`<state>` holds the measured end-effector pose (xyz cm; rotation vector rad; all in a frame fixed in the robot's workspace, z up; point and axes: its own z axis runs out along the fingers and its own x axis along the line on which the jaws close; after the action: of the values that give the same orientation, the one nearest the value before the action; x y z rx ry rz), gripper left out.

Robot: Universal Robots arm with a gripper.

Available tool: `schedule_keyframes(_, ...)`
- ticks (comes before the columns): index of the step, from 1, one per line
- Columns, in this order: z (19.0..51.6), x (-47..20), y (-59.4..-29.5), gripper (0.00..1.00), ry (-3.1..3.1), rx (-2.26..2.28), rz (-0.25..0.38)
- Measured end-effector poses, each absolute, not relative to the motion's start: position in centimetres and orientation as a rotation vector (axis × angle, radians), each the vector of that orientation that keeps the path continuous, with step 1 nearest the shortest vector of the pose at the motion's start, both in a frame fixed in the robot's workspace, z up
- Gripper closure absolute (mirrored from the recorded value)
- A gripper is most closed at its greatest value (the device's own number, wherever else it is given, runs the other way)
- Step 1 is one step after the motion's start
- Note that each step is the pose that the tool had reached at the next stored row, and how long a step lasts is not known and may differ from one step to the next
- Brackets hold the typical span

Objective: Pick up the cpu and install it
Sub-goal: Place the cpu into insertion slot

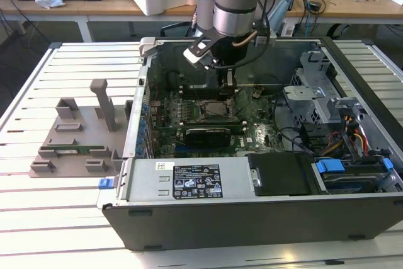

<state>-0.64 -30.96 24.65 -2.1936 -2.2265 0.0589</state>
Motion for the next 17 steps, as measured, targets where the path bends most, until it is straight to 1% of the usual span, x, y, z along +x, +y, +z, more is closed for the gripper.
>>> schedule_keyframes(1, 25.5, -0.6, -31.0, 0.89, -2.226, -2.194, 0.059)
schedule_keyframes(7, 27.7, -0.6, -31.0, 0.89, -2.227, -2.194, 0.059)
schedule_keyframes(13, 30.6, -0.6, -31.0, 0.89, -2.226, -2.194, 0.059)
schedule_keyframes(17, 31.7, -0.6, -31.0, 0.89, -2.226, -2.194, 0.059)
